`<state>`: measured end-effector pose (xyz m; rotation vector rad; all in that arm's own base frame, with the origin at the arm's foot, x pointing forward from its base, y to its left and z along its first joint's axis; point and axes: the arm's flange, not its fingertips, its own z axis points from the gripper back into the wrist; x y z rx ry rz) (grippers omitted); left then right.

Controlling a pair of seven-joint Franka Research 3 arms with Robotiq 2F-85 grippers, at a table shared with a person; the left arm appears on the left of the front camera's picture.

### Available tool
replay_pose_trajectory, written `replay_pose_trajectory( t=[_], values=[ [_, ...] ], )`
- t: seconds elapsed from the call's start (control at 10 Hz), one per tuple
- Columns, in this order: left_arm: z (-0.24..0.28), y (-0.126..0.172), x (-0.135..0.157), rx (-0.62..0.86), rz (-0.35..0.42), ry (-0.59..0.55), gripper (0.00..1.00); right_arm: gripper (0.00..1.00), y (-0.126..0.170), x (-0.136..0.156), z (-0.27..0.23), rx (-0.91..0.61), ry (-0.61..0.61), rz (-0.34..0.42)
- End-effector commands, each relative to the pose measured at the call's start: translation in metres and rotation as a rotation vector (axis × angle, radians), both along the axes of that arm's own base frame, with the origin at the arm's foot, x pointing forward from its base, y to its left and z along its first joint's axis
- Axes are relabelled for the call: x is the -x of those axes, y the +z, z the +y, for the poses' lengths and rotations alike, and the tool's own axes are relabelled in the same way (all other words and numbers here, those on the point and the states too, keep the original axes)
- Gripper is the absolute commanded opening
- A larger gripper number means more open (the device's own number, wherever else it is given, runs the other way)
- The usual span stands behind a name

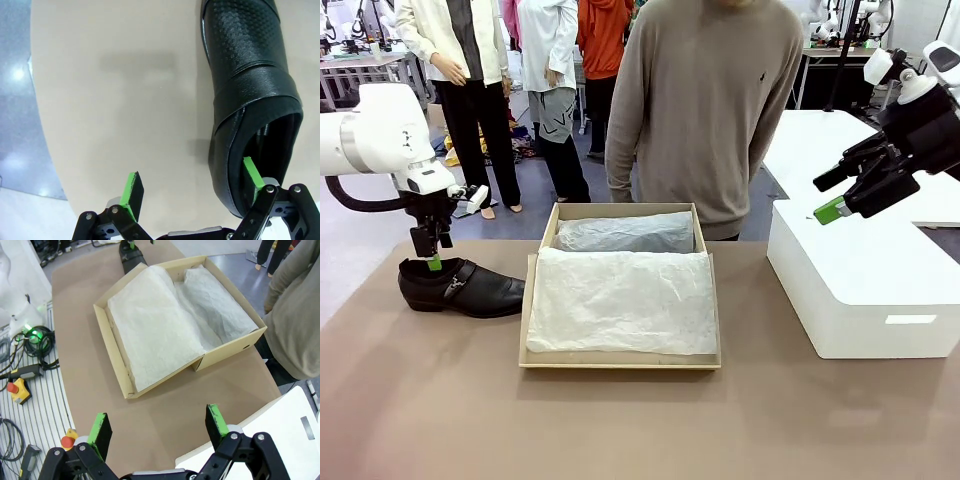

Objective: Pack the shoes into the box.
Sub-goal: Place the other shoe of the Shoes into the Shoes Box.

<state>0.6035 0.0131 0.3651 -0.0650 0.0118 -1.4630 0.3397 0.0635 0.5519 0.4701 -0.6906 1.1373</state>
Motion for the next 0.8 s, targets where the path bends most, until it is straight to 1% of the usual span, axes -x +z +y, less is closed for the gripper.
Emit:
replay_pose_trajectory(
  t=[0.0,0.2,0.7],
  values=[
    [0.003,-0.004,-0.006,0.004,0.001,0.009,1.00,1.00,0.000,-0.004,-0.001,-0.024,0.026,-0.019],
    [0.004,-0.011,-0.008,0.002,0.027,0.009,1.00,1.00,0.000,-0.004,-0.001,-0.024,0.026,-0.019],
    [0.004,-0.029,-0.014,-0.001,0.056,0.025,1.00,1.00,0.000,-0.004,-0.001,-0.024,0.026,-0.019]
  ],
)
